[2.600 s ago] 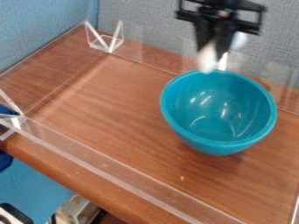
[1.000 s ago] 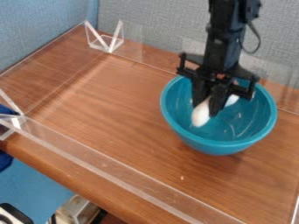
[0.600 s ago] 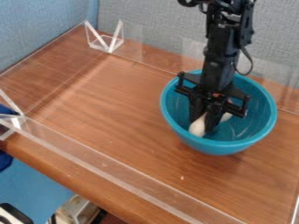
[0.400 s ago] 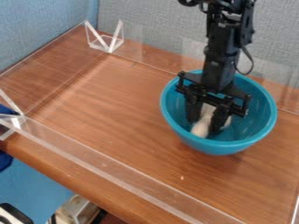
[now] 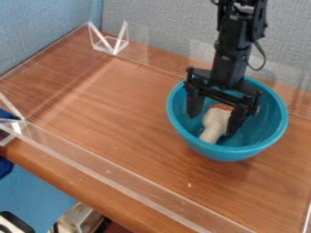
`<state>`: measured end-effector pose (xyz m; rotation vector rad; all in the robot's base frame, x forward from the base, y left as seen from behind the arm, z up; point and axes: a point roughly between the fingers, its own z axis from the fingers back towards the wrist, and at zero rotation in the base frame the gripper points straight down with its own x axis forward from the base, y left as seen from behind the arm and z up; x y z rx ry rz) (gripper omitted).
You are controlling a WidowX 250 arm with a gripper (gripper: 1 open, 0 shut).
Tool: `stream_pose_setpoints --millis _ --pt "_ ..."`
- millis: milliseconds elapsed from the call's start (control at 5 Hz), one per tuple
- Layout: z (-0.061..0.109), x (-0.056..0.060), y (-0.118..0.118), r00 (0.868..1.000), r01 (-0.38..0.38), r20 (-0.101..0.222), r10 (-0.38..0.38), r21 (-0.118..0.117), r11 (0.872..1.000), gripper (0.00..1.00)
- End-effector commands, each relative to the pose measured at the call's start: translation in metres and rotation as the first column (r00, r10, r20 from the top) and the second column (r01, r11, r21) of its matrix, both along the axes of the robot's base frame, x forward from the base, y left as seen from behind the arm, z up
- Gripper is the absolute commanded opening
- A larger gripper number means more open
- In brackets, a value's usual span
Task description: Put the mushroom in the blue bowl
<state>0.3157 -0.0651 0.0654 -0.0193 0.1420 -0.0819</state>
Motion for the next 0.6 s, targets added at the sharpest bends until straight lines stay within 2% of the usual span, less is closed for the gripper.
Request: stream_pose_setpoints --millis 0,400 --pt "0.020 0.010 -0.006 0.998 0.022 0.054 -0.022 0.010 1.000 1.00" --pt "0.037 0.014 -0.015 0.995 0.052 0.078 -0.054 0.026 0.998 1.00"
